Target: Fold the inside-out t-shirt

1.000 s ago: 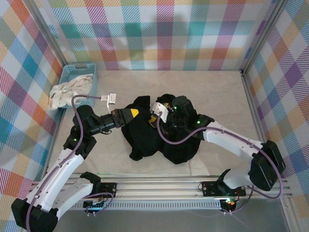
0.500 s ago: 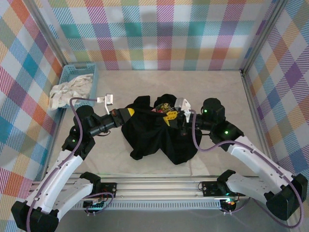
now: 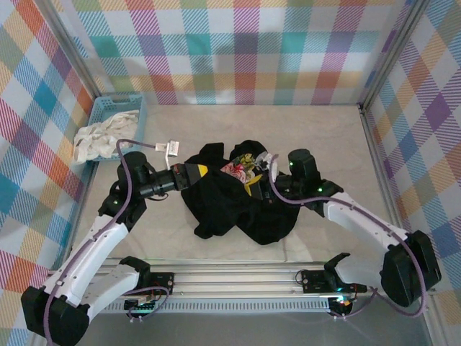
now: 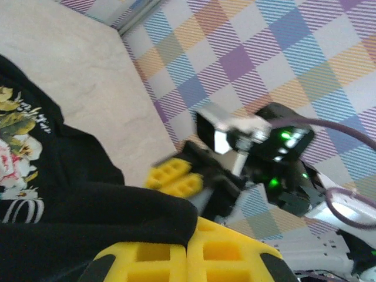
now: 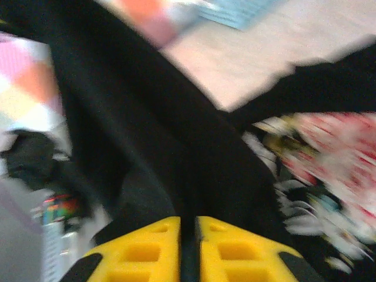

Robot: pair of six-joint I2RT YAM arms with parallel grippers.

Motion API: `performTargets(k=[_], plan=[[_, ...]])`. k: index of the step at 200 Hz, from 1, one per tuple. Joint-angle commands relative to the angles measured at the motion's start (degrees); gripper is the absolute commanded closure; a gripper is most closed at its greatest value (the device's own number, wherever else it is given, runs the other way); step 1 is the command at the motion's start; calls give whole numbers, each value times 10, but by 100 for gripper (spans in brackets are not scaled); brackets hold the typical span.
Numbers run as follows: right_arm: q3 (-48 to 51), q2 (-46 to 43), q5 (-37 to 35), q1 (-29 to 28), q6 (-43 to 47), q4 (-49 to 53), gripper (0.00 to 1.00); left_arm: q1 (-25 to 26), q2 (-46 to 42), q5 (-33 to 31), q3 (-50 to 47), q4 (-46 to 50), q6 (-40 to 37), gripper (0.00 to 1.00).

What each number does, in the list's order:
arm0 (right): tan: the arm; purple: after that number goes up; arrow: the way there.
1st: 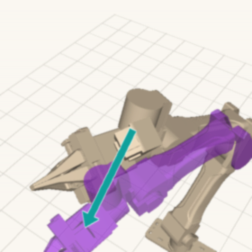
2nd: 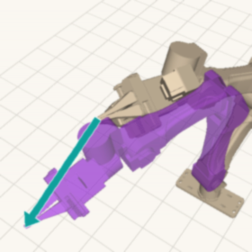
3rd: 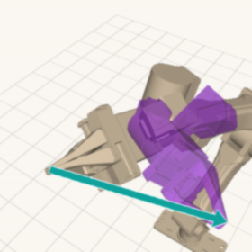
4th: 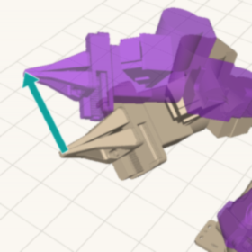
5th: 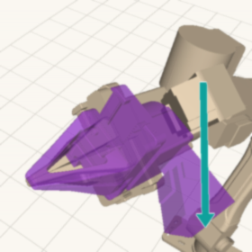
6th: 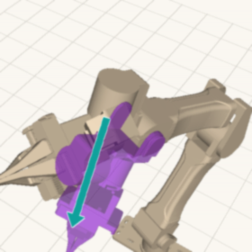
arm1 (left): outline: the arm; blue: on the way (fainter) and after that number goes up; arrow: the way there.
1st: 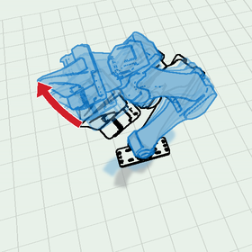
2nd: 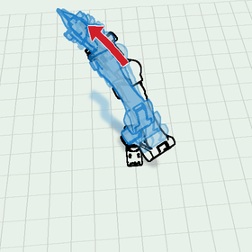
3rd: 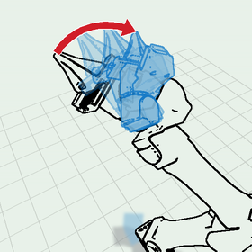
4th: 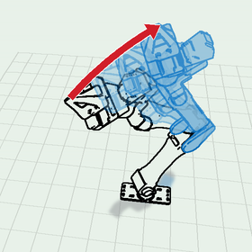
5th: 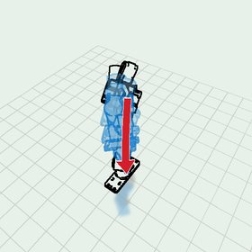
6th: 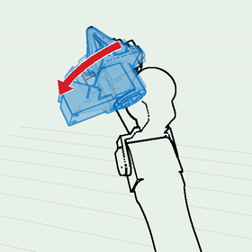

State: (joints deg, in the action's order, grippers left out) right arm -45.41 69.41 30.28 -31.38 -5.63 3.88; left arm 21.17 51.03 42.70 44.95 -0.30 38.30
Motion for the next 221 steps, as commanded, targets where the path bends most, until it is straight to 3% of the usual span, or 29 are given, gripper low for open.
performTargets(k=[1,23,73,110,135,162,184,221], plan=[[-46,13,-216,-12,-49,109,76,15,-19,30,19,-38,-2,100],[-45,-15,-288,-54,-20,116,66,25,-19,32,25,-31,-11,100],[21,-108,-237,-178,92,1,54,32,-15,25,33,-17,-23,100],[27,-99,-343,-257,164,-3,47,34,-13,20,36,-4,-27,100],[2,-64,-428,-280,183,6,46,35,-15,20,35,-3,-28,100],[-12,-31,-469,-297,206,-2,47,35,-15,19,36,-1,-28,100],[-18,-18,-515,-303,220,-12,57,35,-16,19,35,0,-28,100],[-8,-48,-522,-304,237,-26,89,36,-20,12,36,10,-34,100]])
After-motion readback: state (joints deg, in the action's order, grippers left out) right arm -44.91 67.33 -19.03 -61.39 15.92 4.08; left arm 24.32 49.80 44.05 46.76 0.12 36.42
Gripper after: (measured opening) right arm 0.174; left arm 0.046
